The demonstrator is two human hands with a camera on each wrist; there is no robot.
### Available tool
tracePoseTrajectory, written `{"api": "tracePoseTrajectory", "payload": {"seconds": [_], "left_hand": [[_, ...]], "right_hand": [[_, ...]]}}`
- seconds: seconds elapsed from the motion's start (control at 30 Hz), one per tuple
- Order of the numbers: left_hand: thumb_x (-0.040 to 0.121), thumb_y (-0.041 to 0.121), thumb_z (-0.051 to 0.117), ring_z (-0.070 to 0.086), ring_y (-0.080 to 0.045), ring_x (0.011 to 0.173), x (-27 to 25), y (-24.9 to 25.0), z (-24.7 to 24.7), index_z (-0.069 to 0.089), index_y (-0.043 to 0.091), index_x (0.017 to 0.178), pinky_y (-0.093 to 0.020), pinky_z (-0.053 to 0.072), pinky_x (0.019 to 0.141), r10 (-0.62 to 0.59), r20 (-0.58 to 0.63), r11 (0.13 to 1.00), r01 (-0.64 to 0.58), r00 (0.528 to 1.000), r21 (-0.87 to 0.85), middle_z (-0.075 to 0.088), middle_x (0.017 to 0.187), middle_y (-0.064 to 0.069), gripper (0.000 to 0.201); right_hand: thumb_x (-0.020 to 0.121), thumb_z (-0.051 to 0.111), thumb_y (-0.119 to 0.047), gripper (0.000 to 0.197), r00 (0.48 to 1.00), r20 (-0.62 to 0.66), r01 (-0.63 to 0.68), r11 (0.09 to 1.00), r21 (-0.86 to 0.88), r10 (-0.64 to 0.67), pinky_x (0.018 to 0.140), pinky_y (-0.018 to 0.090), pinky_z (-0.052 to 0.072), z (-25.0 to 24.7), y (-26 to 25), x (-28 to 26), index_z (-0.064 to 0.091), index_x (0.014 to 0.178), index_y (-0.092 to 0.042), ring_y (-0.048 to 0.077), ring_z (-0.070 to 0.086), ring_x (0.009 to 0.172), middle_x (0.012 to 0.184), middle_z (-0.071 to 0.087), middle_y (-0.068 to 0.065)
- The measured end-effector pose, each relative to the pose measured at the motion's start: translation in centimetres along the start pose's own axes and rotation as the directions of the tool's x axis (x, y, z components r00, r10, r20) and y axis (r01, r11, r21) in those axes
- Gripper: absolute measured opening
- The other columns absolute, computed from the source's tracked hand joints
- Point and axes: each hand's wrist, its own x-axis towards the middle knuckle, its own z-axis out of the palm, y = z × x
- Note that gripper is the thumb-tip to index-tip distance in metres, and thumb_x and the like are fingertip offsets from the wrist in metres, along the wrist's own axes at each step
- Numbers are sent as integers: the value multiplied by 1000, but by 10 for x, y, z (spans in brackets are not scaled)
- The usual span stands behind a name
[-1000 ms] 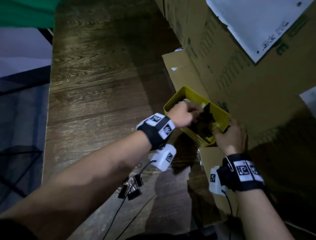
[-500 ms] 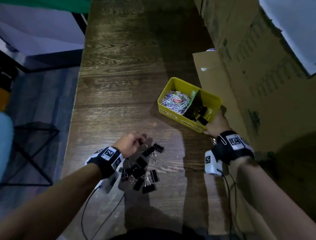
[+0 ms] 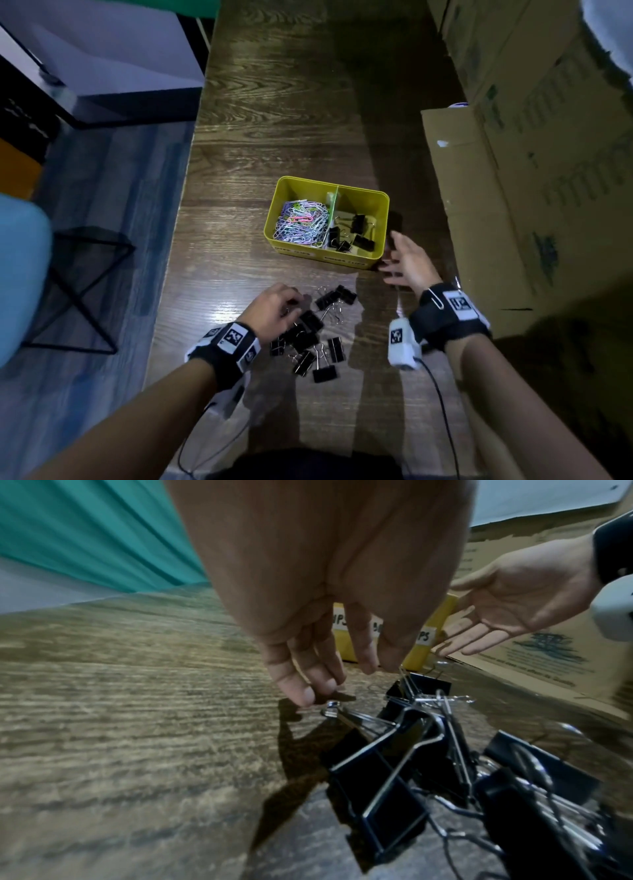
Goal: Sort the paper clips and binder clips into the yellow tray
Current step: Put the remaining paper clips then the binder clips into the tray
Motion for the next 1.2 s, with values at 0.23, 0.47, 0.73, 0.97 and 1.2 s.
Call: {"api": "tracePoseTrajectory", "payload": {"seconds": [0.23,0.47,0.73,0.97,1.2], "left_hand": [[76,48,68,54,-21,102,6,24,19,56,24,113,-38,48,87,-178,75,961,157,981,227,53,113,-1,45],[71,33,77,60,-21,94,13,34,28,60,24,105,-38,50,86,-331,79,944,330,940,21,62,104,-1,39],[68,-2,72,56,-20,74,10,15,6,52,21,82,-29,48,69,-287,136,850,318,948,-421,57,80,-1,33],[78,-13,60,64,-16,71,3,-6,-26,64,14,86,-27,51,69,-233,71,634,207,970,-745,68,83,-6,29],[74,2,30,40,-20,57,1,4,-54,54,3,71,-29,34,53,-320,65,261,154,945,-953,49,63,-8,24]], "right_hand": [[78,74,-29,80,991,32,124,839,-529,-127,105,45,41,48,44,-28,25,140,-17,26,47,124,144,38,7],[80,70,-37,50,974,7,170,714,-679,-225,97,43,46,78,52,-34,49,123,-21,27,49,120,136,43,3],[85,67,-21,8,959,-34,227,837,-498,-281,82,24,45,55,61,-36,64,91,-18,14,57,90,106,61,3],[88,57,2,18,989,-145,69,966,250,-34,74,33,55,33,73,-45,54,79,-13,18,65,83,105,65,13],[76,44,8,41,997,5,75,980,185,-77,76,37,44,45,45,-53,60,82,-29,24,51,92,111,57,10]]}}
